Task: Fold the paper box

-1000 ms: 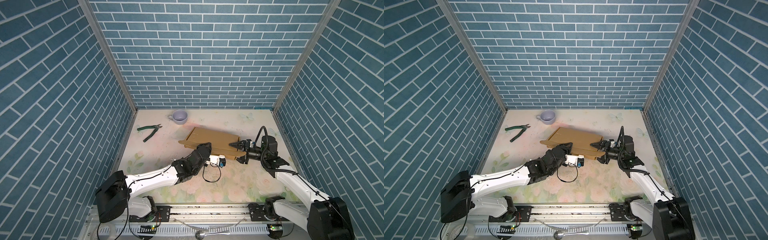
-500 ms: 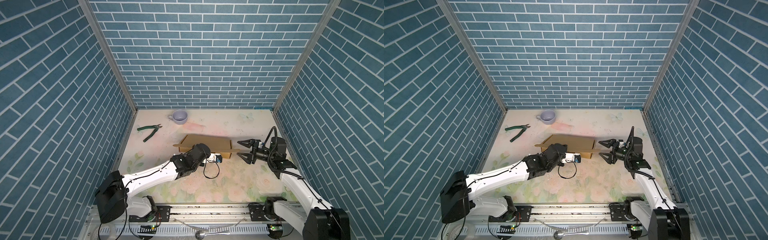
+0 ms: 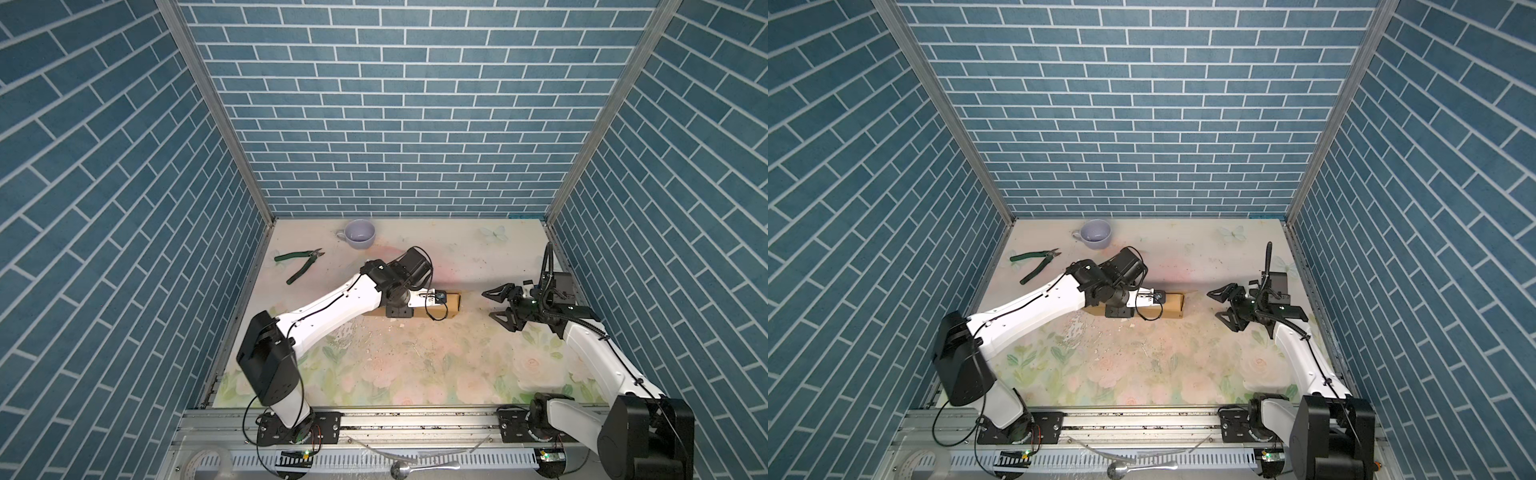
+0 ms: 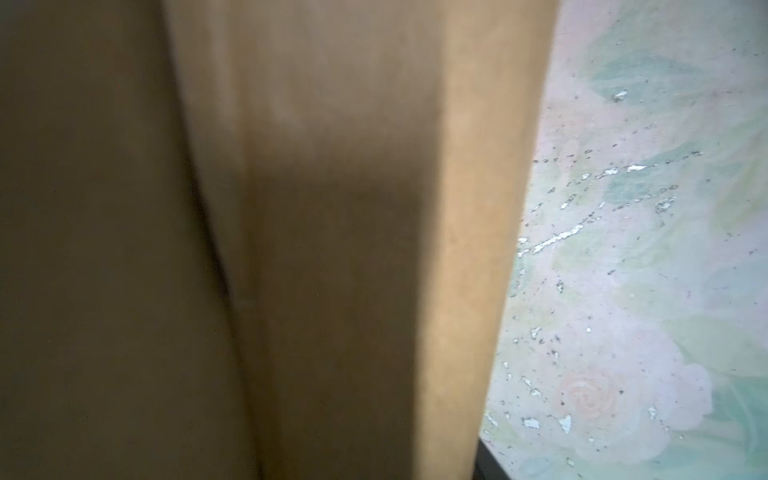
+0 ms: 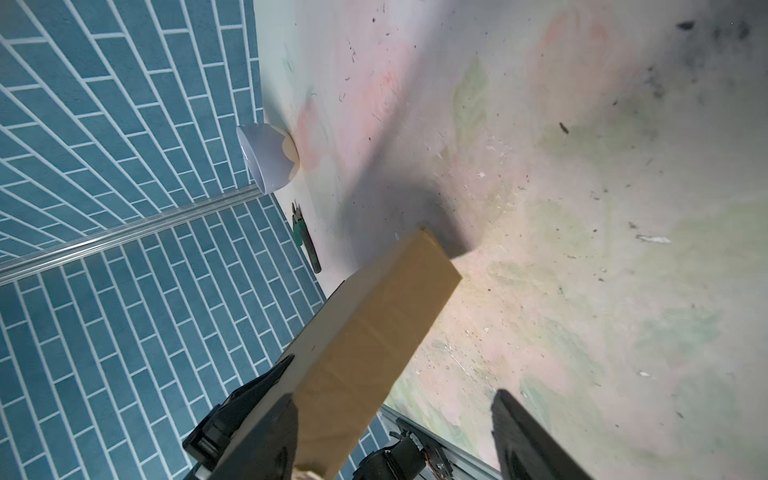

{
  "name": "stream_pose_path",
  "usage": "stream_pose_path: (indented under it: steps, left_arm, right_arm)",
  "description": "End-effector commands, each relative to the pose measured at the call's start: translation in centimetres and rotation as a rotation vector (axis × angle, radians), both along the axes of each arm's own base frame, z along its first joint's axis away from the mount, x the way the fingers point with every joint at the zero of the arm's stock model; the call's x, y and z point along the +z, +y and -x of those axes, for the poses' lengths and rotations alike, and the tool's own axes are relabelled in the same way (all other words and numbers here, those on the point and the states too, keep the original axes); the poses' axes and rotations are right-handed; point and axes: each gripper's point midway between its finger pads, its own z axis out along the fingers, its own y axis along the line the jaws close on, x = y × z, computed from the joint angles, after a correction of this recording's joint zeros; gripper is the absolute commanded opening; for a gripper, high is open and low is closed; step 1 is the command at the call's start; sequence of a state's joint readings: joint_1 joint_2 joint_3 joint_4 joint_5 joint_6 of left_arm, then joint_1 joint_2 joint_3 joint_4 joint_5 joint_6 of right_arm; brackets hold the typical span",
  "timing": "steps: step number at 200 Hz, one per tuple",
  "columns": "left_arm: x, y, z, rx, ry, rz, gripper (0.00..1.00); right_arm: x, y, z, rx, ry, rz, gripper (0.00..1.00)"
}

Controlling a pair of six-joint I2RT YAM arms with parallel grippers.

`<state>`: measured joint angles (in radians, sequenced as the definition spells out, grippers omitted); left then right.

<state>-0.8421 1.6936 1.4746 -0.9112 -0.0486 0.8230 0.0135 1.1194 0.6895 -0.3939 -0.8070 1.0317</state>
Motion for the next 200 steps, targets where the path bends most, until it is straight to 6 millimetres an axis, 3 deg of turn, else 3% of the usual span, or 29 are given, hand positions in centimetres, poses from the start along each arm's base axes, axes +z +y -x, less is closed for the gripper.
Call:
stream_pose_path:
  steps: [1, 65, 107, 200]
  left_arm:
    - [-1.6, 0.7, 1.5, -0.037, 0.117, -0.073, 0.52]
    - [-1.6, 0.1, -1.3, -0.077, 0.093, -0.046, 0.56]
    - [-2.6, 0.1, -3.1, -0.055, 0.101, -0.059, 0.74]
    - [1.1, -1.0, -3.3, -0.028, 0.04, 0.069, 0.93]
  right_arm:
    - [-1.2, -0.3, 0.7, 0.019, -0.001, 0.039, 0.74]
    - [-1.8, -0.1, 0.6, 0.018, 0.005, 0.027, 0.73]
    - [-1.7, -0.1, 0.4, 0.02, -0.001, 0.028, 0.73]
    - [-1.8, -0.2, 0.0, 0.027, -0.007, 0.04, 0.72]
